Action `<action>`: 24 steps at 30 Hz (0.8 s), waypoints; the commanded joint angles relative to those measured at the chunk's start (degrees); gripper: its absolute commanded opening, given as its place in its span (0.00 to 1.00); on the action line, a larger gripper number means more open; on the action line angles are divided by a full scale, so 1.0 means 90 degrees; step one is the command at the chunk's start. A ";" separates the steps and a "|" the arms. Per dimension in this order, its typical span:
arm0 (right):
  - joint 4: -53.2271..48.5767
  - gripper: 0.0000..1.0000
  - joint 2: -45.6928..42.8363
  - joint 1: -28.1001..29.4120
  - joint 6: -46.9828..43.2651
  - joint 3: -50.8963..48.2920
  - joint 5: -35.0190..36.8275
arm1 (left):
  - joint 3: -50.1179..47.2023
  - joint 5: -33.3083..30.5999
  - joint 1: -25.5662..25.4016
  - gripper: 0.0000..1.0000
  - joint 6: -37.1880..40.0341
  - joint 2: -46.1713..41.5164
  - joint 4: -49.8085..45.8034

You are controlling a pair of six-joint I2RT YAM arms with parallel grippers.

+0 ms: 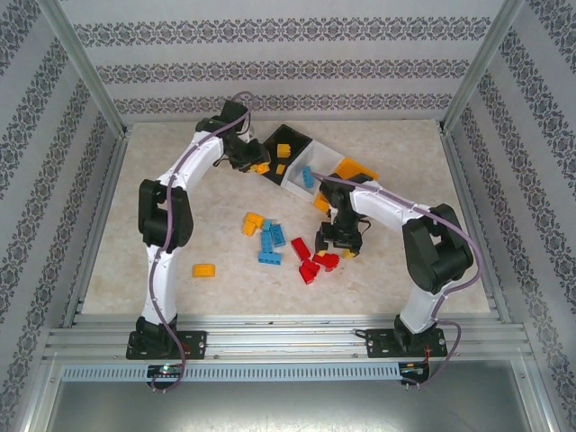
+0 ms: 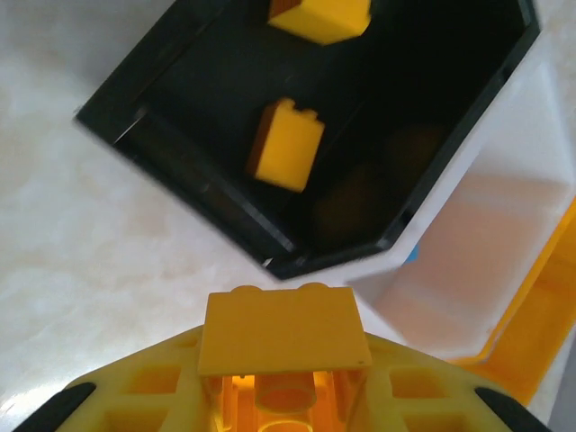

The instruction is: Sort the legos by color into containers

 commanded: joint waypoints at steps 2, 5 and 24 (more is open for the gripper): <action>0.0174 0.64 -0.0208 0.0098 0.0281 -0.0191 -0.0124 | 0.0853 0.0174 -0.0154 0.32 -0.0368 0.0460 0.0170; 0.0285 0.64 -0.0191 0.0108 0.0356 -0.0281 -0.0157 | 0.1239 0.0128 -0.0157 0.32 -0.0389 0.0804 0.0115; 0.0683 0.54 0.0259 0.0069 0.0466 -0.0595 -0.0059 | 0.2705 0.0061 -0.0155 0.70 -0.0170 0.1611 -0.0603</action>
